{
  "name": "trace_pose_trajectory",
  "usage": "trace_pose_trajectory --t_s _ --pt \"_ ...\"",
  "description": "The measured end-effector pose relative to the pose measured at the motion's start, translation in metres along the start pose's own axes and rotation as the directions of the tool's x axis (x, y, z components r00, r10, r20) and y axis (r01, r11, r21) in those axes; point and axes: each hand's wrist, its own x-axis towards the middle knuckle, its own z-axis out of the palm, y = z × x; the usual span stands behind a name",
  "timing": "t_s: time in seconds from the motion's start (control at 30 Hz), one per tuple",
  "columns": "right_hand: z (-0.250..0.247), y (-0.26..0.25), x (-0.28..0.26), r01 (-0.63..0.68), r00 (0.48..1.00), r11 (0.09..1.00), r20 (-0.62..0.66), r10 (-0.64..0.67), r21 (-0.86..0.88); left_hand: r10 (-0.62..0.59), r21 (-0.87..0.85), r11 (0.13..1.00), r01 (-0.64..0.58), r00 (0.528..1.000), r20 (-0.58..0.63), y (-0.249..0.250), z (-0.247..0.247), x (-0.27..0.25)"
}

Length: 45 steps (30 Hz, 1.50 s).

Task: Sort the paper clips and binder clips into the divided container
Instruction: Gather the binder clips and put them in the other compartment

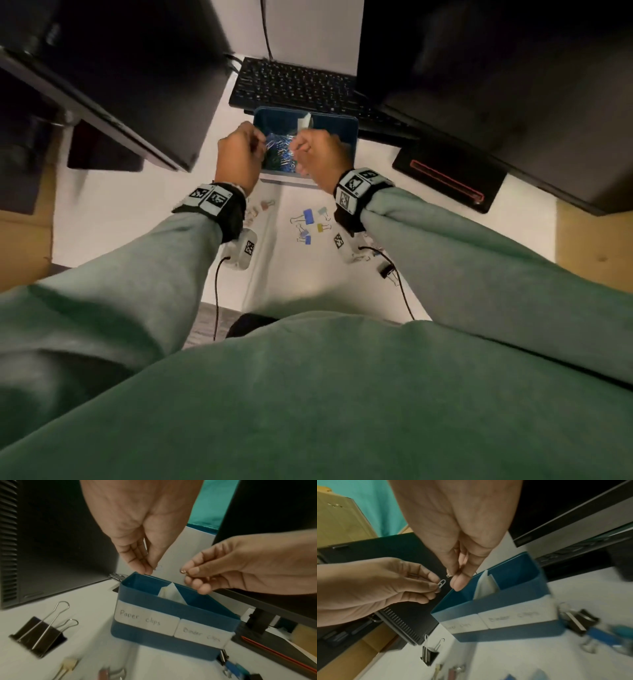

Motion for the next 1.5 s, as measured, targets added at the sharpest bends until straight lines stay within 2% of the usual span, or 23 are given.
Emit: trace_pose_trajectory --t_s 0.07,0.17,0.27,0.33,0.4,0.47,0.5,0.57,0.6,0.63,0.77,0.93,1.13,1.27,1.37,1.5 --pt "0.014 -0.012 0.014 0.005 1.0 0.999 0.004 -0.005 -0.033 -0.011 0.013 1.0 0.01 0.999 0.039 -0.004 0.0 0.011" --pt "0.015 -0.011 0.015 0.084 0.996 0.982 -0.007 -0.086 -0.167 -0.001 0.061 0.998 -0.003 0.997 0.075 -0.021 -0.005 0.016" --pt "-0.012 0.023 -0.011 0.095 0.977 0.947 -0.155 -0.148 -0.306 -0.064 0.178 0.982 0.059 0.998 0.023 -0.065 -0.02 0.004" --pt "-0.04 0.059 -0.041 0.008 0.952 0.939 -0.285 -0.112 -0.343 -0.151 0.305 0.945 0.116 0.984 0.093 -0.1 -0.025 -0.011" --pt "-0.068 0.101 -0.075 -0.16 0.918 0.884 -0.394 -0.03 -0.44 -0.227 0.377 0.918 0.119 0.939 0.257 -0.123 -0.021 -0.026" --pt "-0.088 0.142 -0.105 -0.382 0.882 0.756 -0.454 0.126 -0.532 -0.206 0.379 0.924 0.055 0.905 0.371 -0.128 -0.01 -0.037" --pt "-0.094 0.158 -0.117 -0.498 0.847 0.68 -0.469 0.25 -0.538 -0.171 0.371 0.929 0.011 0.9 0.4 -0.125 -0.003 -0.041" --pt "-0.098 0.18 -0.134 -0.679 0.734 0.549 -0.46 0.5 -0.487 -0.11 0.367 0.928 -0.063 0.896 0.431 -0.113 0.011 -0.049" --pt "-0.096 0.184 -0.139 -0.719 0.693 0.518 -0.429 0.579 -0.463 -0.093 0.364 0.928 -0.08 0.895 0.436 -0.107 0.018 -0.052" --pt "-0.092 0.186 -0.14 -0.725 0.684 0.517 -0.396 0.612 -0.454 -0.083 0.353 0.932 -0.087 0.894 0.44 -0.102 0.025 -0.054" --pt "-0.065 0.171 -0.131 -0.598 0.798 0.62 -0.301 0.522 -0.508 -0.047 0.351 0.923 -0.159 0.857 0.513 -0.082 0.05 -0.063" --pt "-0.032 0.14 -0.11 -0.498 0.856 0.737 -0.122 0.503 -0.457 0.065 0.237 0.948 -0.211 0.86 0.506 -0.06 0.067 -0.071" --pt "-0.024 0.139 -0.1 -0.466 0.873 0.814 -0.031 0.486 -0.347 0.111 0.119 0.972 -0.203 0.841 0.529 -0.033 0.066 -0.076" --pt "-0.037 0.152 -0.106 -0.442 0.894 0.874 -0.025 0.446 -0.2 0.237 -0.03 0.966 -0.256 0.838 0.492 0.005 0.047 -0.073" --pt "-0.045 0.162 -0.111 -0.446 0.895 0.892 -0.049 0.443 -0.079 0.269 -0.08 0.963 -0.259 0.882 0.387 0.043 0.039 -0.046" --pt "-0.055 0.15 -0.113 -0.437 0.898 0.897 -0.03 0.439 0.067 0.229 0.008 0.969 -0.248 0.905 0.36 0.065 0.041 -0.003"
